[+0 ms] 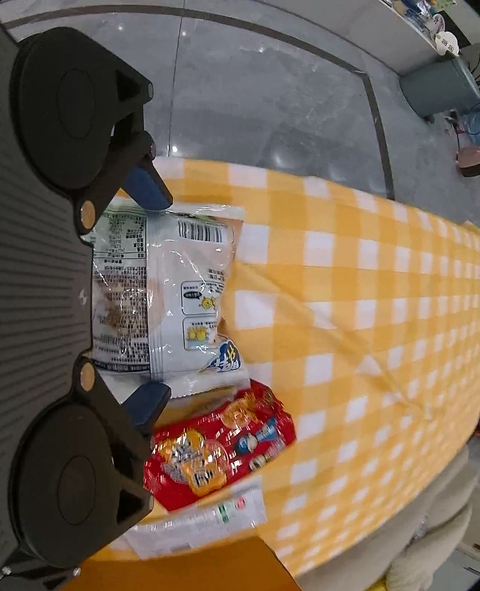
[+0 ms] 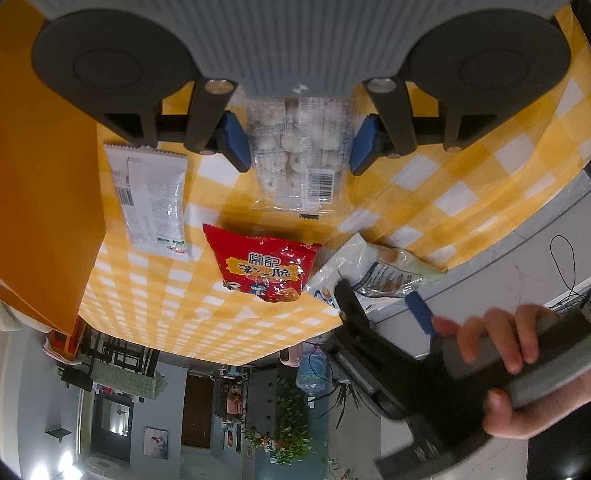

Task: Organize snacks
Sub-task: 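Grasp the white printed snack bag with the left gripper while the right grasps the clear candy pack, then lift and carry the white bag and candy pack over the box with both grippers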

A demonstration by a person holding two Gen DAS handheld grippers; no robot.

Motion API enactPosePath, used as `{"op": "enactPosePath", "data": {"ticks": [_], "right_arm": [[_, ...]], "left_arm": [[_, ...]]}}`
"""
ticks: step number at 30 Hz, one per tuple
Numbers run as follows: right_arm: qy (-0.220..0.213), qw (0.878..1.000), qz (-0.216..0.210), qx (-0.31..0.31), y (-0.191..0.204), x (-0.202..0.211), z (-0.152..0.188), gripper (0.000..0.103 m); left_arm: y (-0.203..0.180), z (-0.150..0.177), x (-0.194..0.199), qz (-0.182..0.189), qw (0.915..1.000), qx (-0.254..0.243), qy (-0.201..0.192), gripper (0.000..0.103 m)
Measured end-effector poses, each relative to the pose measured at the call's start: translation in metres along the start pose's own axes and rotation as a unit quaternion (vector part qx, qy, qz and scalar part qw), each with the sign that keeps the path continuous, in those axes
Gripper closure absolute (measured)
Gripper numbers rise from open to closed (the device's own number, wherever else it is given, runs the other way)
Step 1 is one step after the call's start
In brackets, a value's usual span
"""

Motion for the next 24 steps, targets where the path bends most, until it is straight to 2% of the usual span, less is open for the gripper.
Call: {"op": "enactPosePath", "data": {"ticks": [5, 9, 13, 15, 18, 21, 24], "right_arm": [[0.000, 1.000, 0.000, 0.000, 0.000, 0.000, 0.000, 0.045], [0.000, 1.000, 0.000, 0.000, 0.000, 0.000, 0.000, 0.045], [0.000, 1.000, 0.000, 0.000, 0.000, 0.000, 0.000, 0.045], [0.000, 1.000, 0.000, -0.001, 0.000, 0.000, 0.000, 0.045], [-0.001, 1.000, -0.002, -0.004, -0.001, 0.000, 0.000, 0.047], [-0.003, 1.000, -0.004, -0.007, -0.002, 0.000, 0.000, 0.049], [-0.007, 1.000, -0.003, -0.001, 0.000, 0.001, 0.001, 0.052]], "left_arm": [[-0.011, 0.003, -0.010, -0.015, 0.9998, -0.010, 0.008, 0.000], [-0.019, 0.008, -0.010, -0.024, 0.9993, -0.025, -0.010, 0.000], [-0.015, 0.008, -0.005, -0.027, 0.9992, -0.016, -0.025, 0.001], [-0.011, 0.007, -0.001, -0.034, 0.9989, -0.003, -0.034, 0.014], [-0.009, 0.007, 0.005, -0.031, 0.9986, -0.001, -0.044, 0.025], [-0.007, 0.006, 0.009, -0.023, 0.9983, 0.008, -0.052, 0.032], [-0.006, 0.006, 0.012, -0.011, 0.9980, 0.026, -0.057, 0.033]]}}
Point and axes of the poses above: each gripper's, at about its wrist camera, not at the fingertips, and x roughly against the way its jaws point, y to its left, z to its underside, the point moved 2 cm from there along -x, roughly the way its jaws point, and after that the axes turned 8 degrees about -y, right-handed, at the moved point
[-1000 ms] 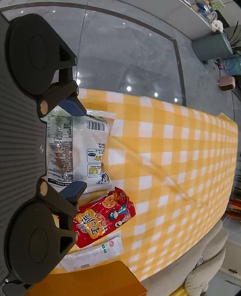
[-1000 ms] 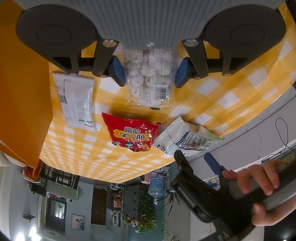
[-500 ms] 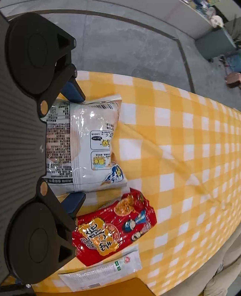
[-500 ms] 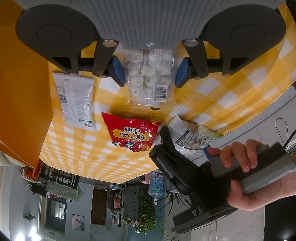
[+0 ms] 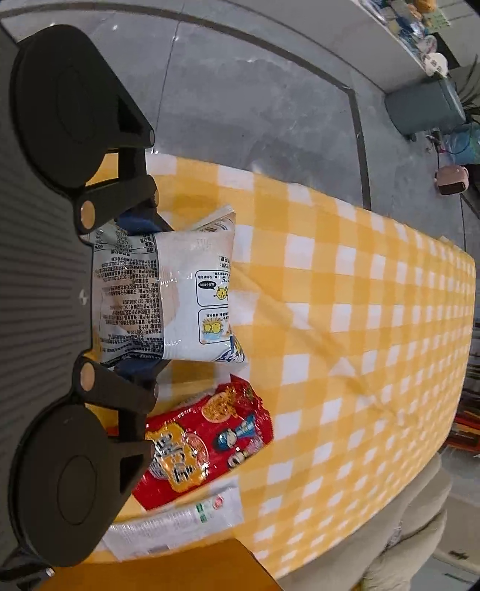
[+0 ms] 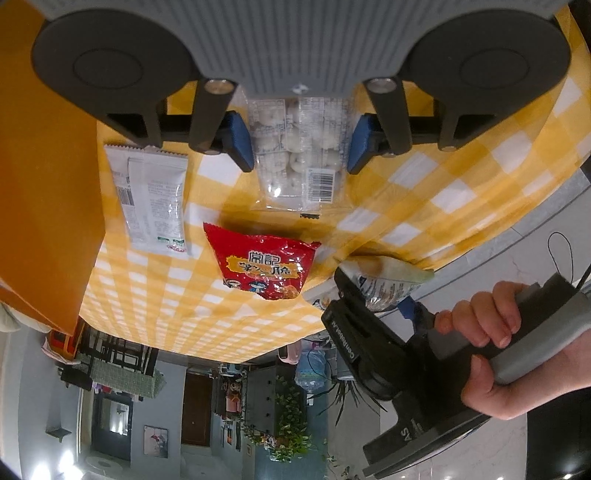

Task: Organize snacks
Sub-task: 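Lift and carry the white bag and candy pack over the box with both grippers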

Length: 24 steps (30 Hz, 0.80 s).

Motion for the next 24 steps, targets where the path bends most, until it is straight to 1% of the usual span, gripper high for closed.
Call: {"op": "enactPosePath", "data": {"ticks": [3, 7, 9, 15, 17, 19, 22, 24], "right_arm": [[-0.006, 1.000, 0.003, 0.007, 0.003, 0.003, 0.002, 0.053], [-0.011, 1.000, 0.004, 0.001, 0.003, 0.008, 0.001, 0.053], [-0.017, 1.000, 0.001, -0.002, 0.004, 0.012, -0.002, 0.053], [-0.042, 0.999, 0.000, 0.008, 0.009, 0.026, -0.011, 0.053], [-0.049, 0.999, -0.003, 0.008, 0.010, 0.032, -0.016, 0.053], [-0.060, 0.998, -0.004, 0.008, 0.012, 0.040, -0.022, 0.053], [-0.080, 0.997, -0.001, 0.009, 0.012, 0.054, -0.033, 0.053], [-0.093, 0.996, 0.003, 0.000, 0.009, 0.066, -0.041, 0.053]], "left_arm": [[0.002, 0.002, 0.006, 0.008, 0.9998, 0.016, -0.009, 0.033], [0.010, 0.003, 0.021, 0.045, 0.9967, 0.062, -0.026, 0.033], [0.013, 0.004, 0.029, 0.056, 0.9947, 0.080, -0.033, 0.033], [0.020, 0.007, 0.051, 0.052, 0.9913, 0.110, -0.049, 0.033], [0.020, 0.005, 0.064, 0.049, 0.9915, 0.102, -0.065, 0.033], [0.021, 0.003, 0.076, 0.047, 0.9900, 0.104, -0.083, 0.033], [0.020, 0.001, 0.088, 0.056, 0.9874, 0.117, -0.090, 0.033], [0.013, 0.001, 0.098, 0.056, 0.9875, 0.116, -0.090, 0.033]]}}
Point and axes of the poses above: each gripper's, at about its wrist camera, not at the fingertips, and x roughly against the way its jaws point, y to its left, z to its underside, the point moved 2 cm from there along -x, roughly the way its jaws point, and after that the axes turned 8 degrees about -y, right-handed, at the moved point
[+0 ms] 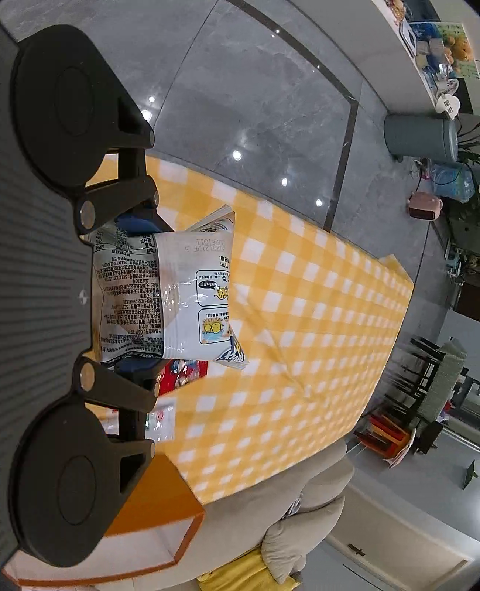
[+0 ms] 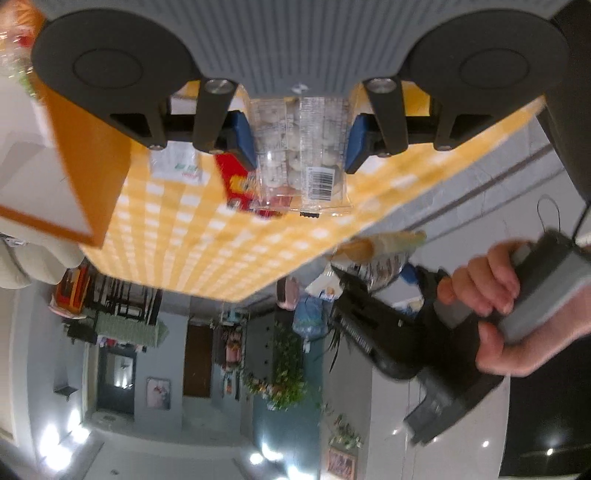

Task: Organize snacks
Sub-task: 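Lift and carry the white bag and candy pack over the box with both grippers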

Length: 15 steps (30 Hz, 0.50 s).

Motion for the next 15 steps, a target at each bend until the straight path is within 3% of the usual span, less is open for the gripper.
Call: {"op": "enactPosePath", "data": {"ticks": [9, 15], "right_arm": [[-0.076, 0.994, 0.045, -0.063, -0.056, 0.057, -0.067, 0.053], [-0.057, 0.990, 0.100, -0.086, -0.128, 0.086, -0.089, 0.053]], "left_arm": [[-0.046, 0.010, 0.031, 0.049, 0.9988, -0.006, -0.008, 0.033], [-0.098, 0.015, 0.027, 0.099, 0.9942, -0.036, 0.022, 0.033]]}}
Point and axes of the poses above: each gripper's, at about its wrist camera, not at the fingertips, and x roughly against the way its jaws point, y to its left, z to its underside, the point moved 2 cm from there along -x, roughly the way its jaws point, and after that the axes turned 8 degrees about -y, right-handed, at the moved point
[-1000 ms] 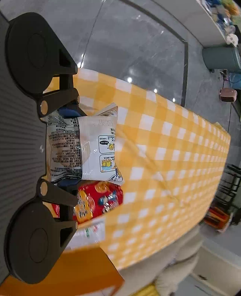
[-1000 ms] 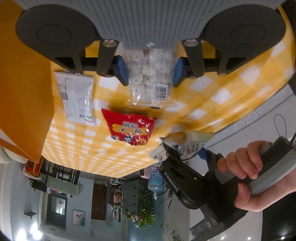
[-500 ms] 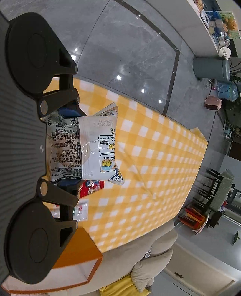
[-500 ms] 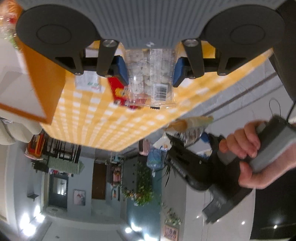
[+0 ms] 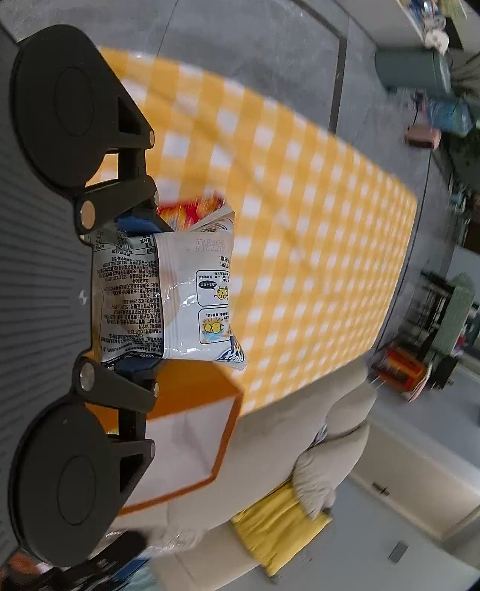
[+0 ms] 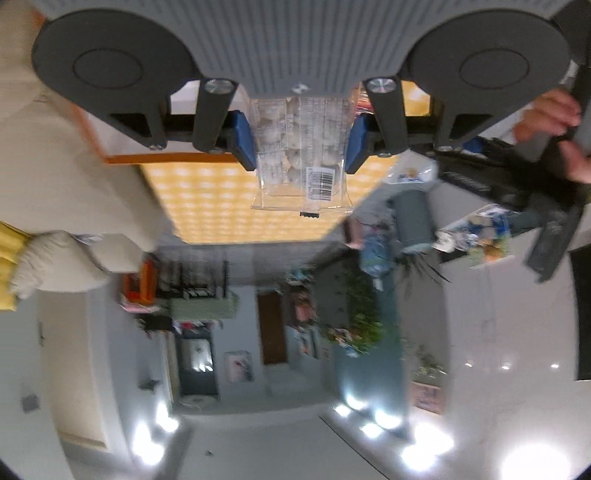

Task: Organize snacks
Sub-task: 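Lift and carry the white bag and candy pack over the box with both grippers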

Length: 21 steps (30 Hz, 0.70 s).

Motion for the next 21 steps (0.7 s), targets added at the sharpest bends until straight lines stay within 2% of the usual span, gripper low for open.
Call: {"op": "enactPosePath", "data": {"ticks": [4, 8, 10, 12, 14, 17, 21], "right_arm": [[0.054, 0.998, 0.014, -0.006, -0.050, -0.014, 0.001, 0.053], [0.104, 0.994, 0.017, -0.034, -0.084, -0.045, 0.006, 0.053], [0.146, 0.987, 0.022, -0.069, -0.098, -0.071, 0.010, 0.053], [0.195, 0.973, 0.043, -0.117, -0.111, -0.099, 0.023, 0.053], [0.217, 0.964, 0.044, -0.144, -0.118, -0.120, 0.032, 0.053], [0.243, 0.957, 0.063, -0.142, -0.114, -0.149, 0.045, 0.053], [0.266, 0.950, 0.061, -0.154, -0.113, -0.180, 0.057, 0.053]], "left_arm": [[-0.030, 0.008, -0.013, 0.025, 0.9995, -0.003, 0.018, 0.033], [-0.044, 0.013, -0.030, 0.033, 0.9989, 0.013, 0.030, 0.033], [-0.044, 0.013, -0.039, 0.035, 0.9984, 0.031, 0.033, 0.033], [-0.044, 0.014, -0.048, 0.042, 0.9975, 0.044, 0.037, 0.033], [-0.045, 0.016, -0.054, 0.043, 0.9973, 0.042, 0.041, 0.033], [-0.041, 0.021, -0.062, 0.037, 0.9976, 0.033, 0.048, 0.033], [-0.031, 0.026, -0.075, 0.023, 0.9974, 0.030, 0.062, 0.033]]}}
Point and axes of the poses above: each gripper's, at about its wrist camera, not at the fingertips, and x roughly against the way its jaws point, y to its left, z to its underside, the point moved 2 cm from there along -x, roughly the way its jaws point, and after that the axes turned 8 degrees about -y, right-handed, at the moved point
